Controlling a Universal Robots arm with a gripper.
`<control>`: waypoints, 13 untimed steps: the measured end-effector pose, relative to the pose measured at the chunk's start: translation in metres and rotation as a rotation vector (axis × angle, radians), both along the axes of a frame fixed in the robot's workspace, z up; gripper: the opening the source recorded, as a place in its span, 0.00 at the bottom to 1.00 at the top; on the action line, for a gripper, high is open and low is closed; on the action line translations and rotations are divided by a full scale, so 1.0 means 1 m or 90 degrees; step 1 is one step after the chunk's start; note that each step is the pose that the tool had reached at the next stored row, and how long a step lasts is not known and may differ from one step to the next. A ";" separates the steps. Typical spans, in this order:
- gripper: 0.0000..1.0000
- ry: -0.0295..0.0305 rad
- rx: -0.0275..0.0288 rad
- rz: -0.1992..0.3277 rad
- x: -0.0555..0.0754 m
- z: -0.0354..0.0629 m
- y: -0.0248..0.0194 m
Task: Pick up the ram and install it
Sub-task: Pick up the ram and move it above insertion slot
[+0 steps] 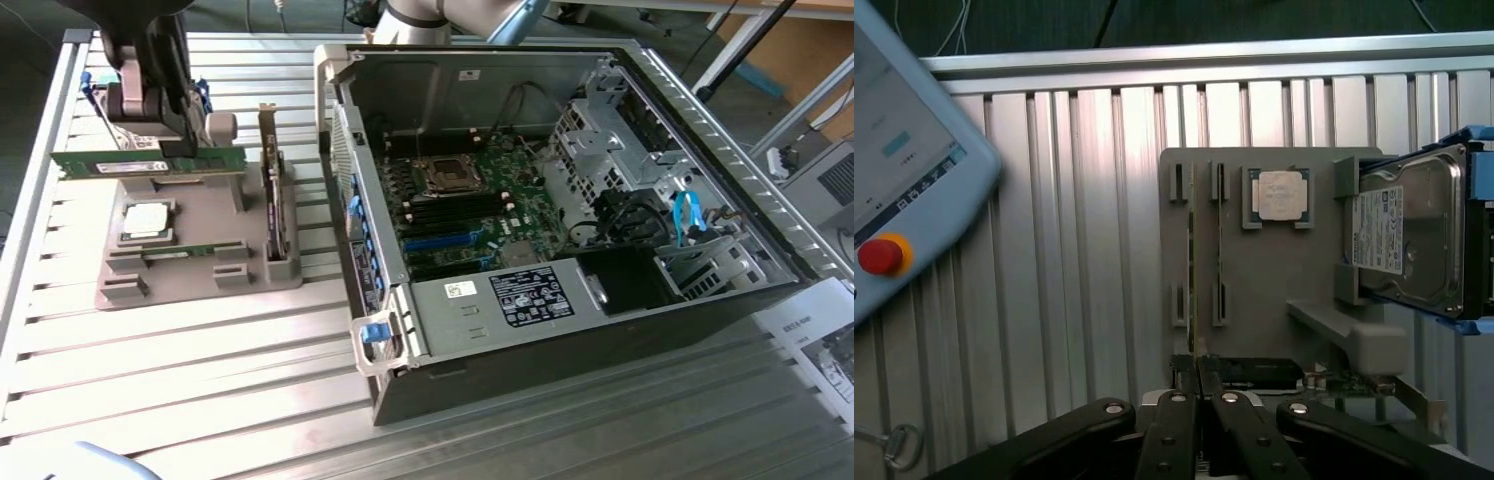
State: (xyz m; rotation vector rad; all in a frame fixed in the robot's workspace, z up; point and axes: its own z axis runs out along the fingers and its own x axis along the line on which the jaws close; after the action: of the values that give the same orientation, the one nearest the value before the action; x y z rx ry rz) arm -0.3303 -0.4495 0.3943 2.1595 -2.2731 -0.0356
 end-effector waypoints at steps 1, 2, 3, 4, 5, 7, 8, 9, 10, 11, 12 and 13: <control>0.11 0.0000 0.0000 0.000 0.001 0.0000 0.0000; 0.11 0.0000 0.0000 0.000 0.003 0.0000 0.0000; 0.11 0.0000 0.0000 0.000 0.004 0.0000 0.0000; 0.11 0.0000 0.0000 0.000 0.005 0.0000 0.0000; 0.11 0.0001 -0.0001 0.000 0.006 0.0001 0.0000; 0.11 0.0000 0.0000 0.000 0.008 0.0000 0.0000; 0.11 0.0000 0.0000 0.000 0.009 0.0000 0.0000; 0.11 0.0000 0.0000 0.000 0.010 0.0000 0.0000; 0.11 0.0001 0.0000 0.000 0.011 0.0000 0.0000; 0.11 0.0000 0.0000 0.000 0.013 0.0000 0.0000; 0.11 0.0000 0.0000 0.000 0.014 0.0000 0.0000; 0.11 0.0001 0.0000 0.000 0.015 0.0001 0.0000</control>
State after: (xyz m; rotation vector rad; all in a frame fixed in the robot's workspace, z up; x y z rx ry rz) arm -0.3149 -0.4495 0.3943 2.1594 -2.2730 -0.0357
